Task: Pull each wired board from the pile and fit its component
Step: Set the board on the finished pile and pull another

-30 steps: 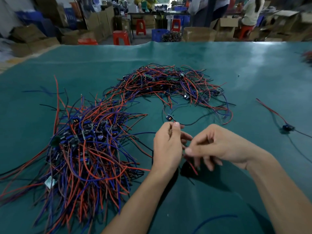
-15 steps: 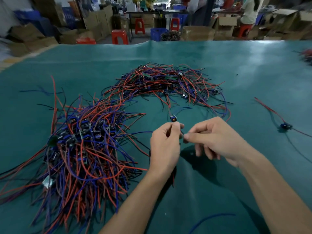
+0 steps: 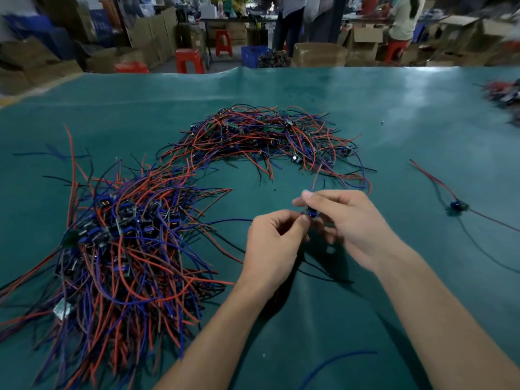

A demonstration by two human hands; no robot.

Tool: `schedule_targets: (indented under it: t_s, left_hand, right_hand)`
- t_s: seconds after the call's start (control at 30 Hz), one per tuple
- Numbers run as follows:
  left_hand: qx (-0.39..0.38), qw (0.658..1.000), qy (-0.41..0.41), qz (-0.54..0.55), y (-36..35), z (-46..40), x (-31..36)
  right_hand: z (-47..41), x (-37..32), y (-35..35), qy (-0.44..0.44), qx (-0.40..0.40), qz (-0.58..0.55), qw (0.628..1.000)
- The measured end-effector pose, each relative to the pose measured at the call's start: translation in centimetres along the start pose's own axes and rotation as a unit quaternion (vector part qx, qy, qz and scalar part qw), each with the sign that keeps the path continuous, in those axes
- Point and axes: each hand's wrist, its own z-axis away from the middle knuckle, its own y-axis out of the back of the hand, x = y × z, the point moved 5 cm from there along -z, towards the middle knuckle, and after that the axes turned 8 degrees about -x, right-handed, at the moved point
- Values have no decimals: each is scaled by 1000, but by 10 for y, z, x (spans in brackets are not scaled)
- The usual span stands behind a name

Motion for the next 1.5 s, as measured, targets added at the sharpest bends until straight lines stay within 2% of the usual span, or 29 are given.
schedule_targets:
  t_s: [0.13,0.3,0.4,0.47,0.53,0.6,0.67,0.73,0.8,0.87,0.93,1.03,1.1,1.17,1.2,1.27,1.37,1.43,1.5]
  left_hand:
    - [-22,1000,-15,-9,-2,2,7]
    - [-59,998,-10,-31,-5,3,8]
    - [-72,997,-12,-31,-5,5,7]
    - [-56,998,-14,-30,-3,5,7]
    - [-12,1000,-8,-19,1,3,3]
    - [32,999,-2,5,6,0,1]
    - [47,999,-5,22,7,0,1]
    - [34,999,-10,12,6,0,2]
    - [16,1000,-6,-9,4,-1,2]
    - [1,1000,3,-18,2,-2,2]
    - [-27,999,7,-19,-2,-2,3]
    - [-78,997,0,-3,-10,4,9]
    - [-87,996,-15,-15,-11,6,12]
    - [-77,996,-20,-39,-9,5,12]
    - [-69,996,-15,-50,-8,5,11]
    - [-50,997,-2,-55,-8,5,11]
    - [-27,999,-5,-41,-5,5,10]
    - [-23,999,-7,-46,-2,5,11]
    - [-19,998,-4,-56,-2,4,11]
  right_hand:
    - [-2,-2,13,39,47,-24,998]
    - [-1,-8,56,118,227,29,966]
    - [4,-7,81,142,312,-1,939]
    - [8,-3,94,136,372,-46,917]
    - [9,4,97,103,400,-101,905]
    - [3,10,80,45,350,-148,924]
    - [-4,11,49,-2,232,-127,964]
    - [-6,8,17,10,100,-41,994]
    - [-3,2,-2,76,34,77,994]
    - [-3,-4,0,133,63,118,982]
    - [1,-14,18,173,145,69,972]
    - [15,-41,50,242,261,21,934]
    - [26,-70,52,294,292,16,910]
    - [35,-104,35,346,273,6,898]
    - [37,-123,20,366,238,-4,900]
    - [34,-153,-21,370,113,-37,921]
    - [16,-172,-95,306,-81,-32,948]
    - [-5,-169,-131,263,-140,99,950]
    - [-34,-153,-143,193,-156,247,937]
